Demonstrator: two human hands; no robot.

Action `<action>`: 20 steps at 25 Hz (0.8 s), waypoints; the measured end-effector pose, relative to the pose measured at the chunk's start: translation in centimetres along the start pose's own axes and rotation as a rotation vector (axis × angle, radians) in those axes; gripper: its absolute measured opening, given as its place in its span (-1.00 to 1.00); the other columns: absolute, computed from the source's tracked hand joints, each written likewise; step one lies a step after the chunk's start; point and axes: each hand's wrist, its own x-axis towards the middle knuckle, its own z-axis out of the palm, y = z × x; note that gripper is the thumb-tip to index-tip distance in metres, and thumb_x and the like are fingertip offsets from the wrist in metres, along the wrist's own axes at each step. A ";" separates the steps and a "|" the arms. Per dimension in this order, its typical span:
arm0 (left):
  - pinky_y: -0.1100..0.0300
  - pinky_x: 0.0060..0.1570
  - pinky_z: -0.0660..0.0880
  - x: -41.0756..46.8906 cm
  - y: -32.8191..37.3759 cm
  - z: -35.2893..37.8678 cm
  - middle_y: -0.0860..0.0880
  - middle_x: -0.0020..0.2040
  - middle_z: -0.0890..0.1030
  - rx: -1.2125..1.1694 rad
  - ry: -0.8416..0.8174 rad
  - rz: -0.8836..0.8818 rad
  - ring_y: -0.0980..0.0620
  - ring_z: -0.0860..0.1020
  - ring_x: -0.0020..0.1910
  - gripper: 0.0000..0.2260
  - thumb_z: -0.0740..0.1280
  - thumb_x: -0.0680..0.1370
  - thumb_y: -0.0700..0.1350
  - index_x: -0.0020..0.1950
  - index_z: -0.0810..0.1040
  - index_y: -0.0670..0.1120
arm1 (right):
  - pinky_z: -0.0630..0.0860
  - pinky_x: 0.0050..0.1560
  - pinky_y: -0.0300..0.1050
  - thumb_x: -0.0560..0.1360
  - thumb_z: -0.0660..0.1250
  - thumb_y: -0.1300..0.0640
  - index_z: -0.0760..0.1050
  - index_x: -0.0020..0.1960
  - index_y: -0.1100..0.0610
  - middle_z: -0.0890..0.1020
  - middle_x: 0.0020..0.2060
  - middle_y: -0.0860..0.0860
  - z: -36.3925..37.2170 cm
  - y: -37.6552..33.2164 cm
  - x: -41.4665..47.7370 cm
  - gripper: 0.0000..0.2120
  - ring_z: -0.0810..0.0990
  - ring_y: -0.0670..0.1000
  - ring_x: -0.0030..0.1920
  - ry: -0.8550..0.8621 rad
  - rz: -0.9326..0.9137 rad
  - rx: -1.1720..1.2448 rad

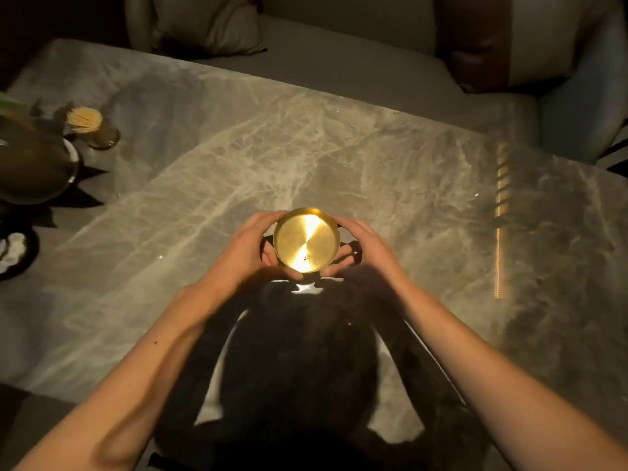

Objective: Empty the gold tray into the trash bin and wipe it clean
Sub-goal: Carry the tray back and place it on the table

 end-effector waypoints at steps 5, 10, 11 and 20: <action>0.57 0.00 0.32 -2.0 -4.7 -8.3 0.11 0.25 0.45 -0.005 -0.019 0.020 0.31 0.49 0.03 -0.12 0.64 0.09 0.14 0.36 0.42 0.05 | 0.55 -0.16 -0.32 0.33 0.53 0.31 0.39 0.39 0.06 0.45 0.25 -0.02 7.1 -5.3 1.9 -0.32 0.66 -0.09 -0.19 -0.013 -0.075 -0.115; 0.61 -0.10 0.38 -4.0 -7.1 -11.7 0.02 0.29 0.43 -0.038 0.031 -0.033 0.35 0.53 -0.10 -0.12 0.67 0.13 -0.02 0.39 0.41 -0.06 | 0.54 -0.19 -0.32 0.29 0.59 0.15 0.38 0.37 0.04 0.46 0.19 -0.06 10.5 -8.0 3.4 -0.29 0.67 -0.11 -0.22 -0.073 -0.133 -0.144; 0.58 -0.08 0.39 -4.6 -7.3 -12.0 0.03 0.29 0.43 -0.030 0.054 -0.049 0.30 0.53 -0.08 -0.12 0.67 0.13 -0.03 0.40 0.41 -0.04 | 0.55 -0.19 -0.31 0.27 0.60 0.14 0.38 0.37 0.05 0.46 0.19 -0.06 11.0 -8.2 3.5 -0.27 0.66 -0.12 -0.22 -0.090 -0.144 -0.145; 0.26 -0.24 0.59 -11.4 -9.0 -13.2 0.03 0.21 0.48 -0.128 0.241 -0.202 0.07 0.61 -0.31 -0.16 0.67 0.11 -0.11 0.35 0.45 0.01 | 0.54 -0.17 -0.33 0.23 0.63 0.07 0.37 0.39 0.03 0.45 0.20 -0.09 15.9 -9.3 4.1 -0.20 0.60 -0.06 -0.15 -0.248 -0.222 -0.180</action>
